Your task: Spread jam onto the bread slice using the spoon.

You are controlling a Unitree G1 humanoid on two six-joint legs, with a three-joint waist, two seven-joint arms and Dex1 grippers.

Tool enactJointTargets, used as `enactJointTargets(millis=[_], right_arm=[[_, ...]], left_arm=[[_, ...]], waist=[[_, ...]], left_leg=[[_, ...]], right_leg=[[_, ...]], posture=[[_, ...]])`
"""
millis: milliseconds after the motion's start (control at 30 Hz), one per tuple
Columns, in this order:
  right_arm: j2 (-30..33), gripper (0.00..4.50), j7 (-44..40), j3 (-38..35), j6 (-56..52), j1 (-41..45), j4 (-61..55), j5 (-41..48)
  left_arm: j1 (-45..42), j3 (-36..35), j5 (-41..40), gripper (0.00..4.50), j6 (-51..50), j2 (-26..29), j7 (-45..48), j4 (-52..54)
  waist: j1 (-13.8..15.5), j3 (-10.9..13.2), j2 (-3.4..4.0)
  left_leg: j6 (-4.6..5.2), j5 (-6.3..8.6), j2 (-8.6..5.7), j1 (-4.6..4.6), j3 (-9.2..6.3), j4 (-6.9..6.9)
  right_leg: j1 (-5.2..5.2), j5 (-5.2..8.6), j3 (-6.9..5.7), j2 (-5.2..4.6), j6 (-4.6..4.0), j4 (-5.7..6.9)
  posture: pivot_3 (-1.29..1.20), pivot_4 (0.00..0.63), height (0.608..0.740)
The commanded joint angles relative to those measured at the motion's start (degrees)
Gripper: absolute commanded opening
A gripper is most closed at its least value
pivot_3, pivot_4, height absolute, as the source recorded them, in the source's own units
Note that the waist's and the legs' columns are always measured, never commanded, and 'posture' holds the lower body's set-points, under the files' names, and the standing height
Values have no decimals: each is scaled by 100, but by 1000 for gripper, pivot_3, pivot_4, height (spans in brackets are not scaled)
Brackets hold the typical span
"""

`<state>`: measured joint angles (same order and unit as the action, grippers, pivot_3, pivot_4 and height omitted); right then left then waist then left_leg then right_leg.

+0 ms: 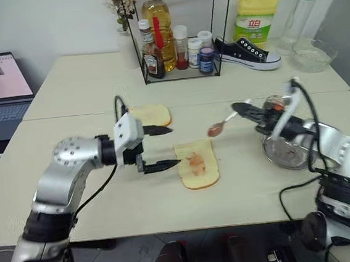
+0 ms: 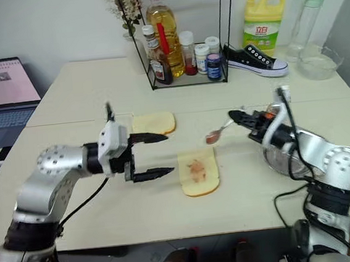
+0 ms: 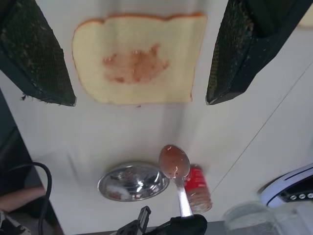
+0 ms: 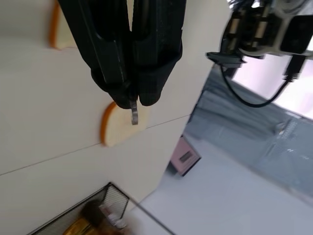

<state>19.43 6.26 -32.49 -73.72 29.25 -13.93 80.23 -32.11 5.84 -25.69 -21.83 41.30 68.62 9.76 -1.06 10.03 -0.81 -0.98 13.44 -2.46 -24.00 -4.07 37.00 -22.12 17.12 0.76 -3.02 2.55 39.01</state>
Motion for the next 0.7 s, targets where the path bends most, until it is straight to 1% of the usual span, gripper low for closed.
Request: enactJointTargets(millis=[33, 133, 233, 300, 400, 533, 600, 700], right_arm=[[564, 60, 333, -402, 467, -476, -734, 214], [984, 60, 382, -617, 835, -939, -810, 112], [1261, 60, 132, -717, 1251, -1437, -843, -339], [1234, 60, -15, -800, 1617, -1704, -659, -603], [1108, 60, -351, -838, 2096, -1920, -221, -921], [971, 60, -680, -733, 2520, -2027, 242, -1242], [900, 60, -797, -688, 2620, -2103, 461, -1367], [835, 60, -910, -669, 2708, -2215, 635, -1478]], left_arm=[[-497, 383, 88, 4428, -103, -310, 89, -114], [-882, 634, 226, 4428, -89, -859, -102, -387], [-1139, 1008, 526, 4428, 111, -1414, -172, -784], [-1293, 1281, 820, 4428, 355, -1794, -256, -1218], [-1480, 1462, 1097, 4428, 696, -2281, -344, -1838], [-1612, 1604, 1417, 4428, 1196, -2602, -288, -2340], [-1720, 1590, 1473, 4428, 1324, -2786, -317, -2554], [-1790, 1526, 1505, 4428, 1422, -2910, -297, -2702]], waist=[[-29, 0, 0], [-49, 0, -1], [-89, 0, -1], [-86, -1, 0], [-73, -1, 0], [-77, -1, 1], [-66, -1, 1], [-58, -2, 2]], left_leg=[[1, 0, -2, 0, 2, 0], [1, 0, 1, 4, 6, 0], [2, -1, 8, 8, 8, -2], [2, -1, 13, 10, 12, -3], [3, -1, 10, 10, 16, -1], [3, -1, 11, 14, 24, -2], [3, -1, 11, 14, 22, -2], [3, -1, 9, 12, 24, -1]], right_leg=[[1, 0, 1, -1, 1, 1], [2, 0, 4, 0, 2, 5], [2, 0, 7, 3, 2, 7], [2, 0, 8, 12, 2, 6], [3, 0, 7, 14, 2, 8], [3, -1, 12, 14, 2, 8], [3, -1, 11, 14, 2, 8], [3, -1, 12, 11, 3, 6]], posture=[[0, 150, 740], [0, 150, 740], [0, 150, 740], [0, 150, 740], [0, 150, 740], [0, 150, 740], [0, 150, 740], [0, 150, 740]])
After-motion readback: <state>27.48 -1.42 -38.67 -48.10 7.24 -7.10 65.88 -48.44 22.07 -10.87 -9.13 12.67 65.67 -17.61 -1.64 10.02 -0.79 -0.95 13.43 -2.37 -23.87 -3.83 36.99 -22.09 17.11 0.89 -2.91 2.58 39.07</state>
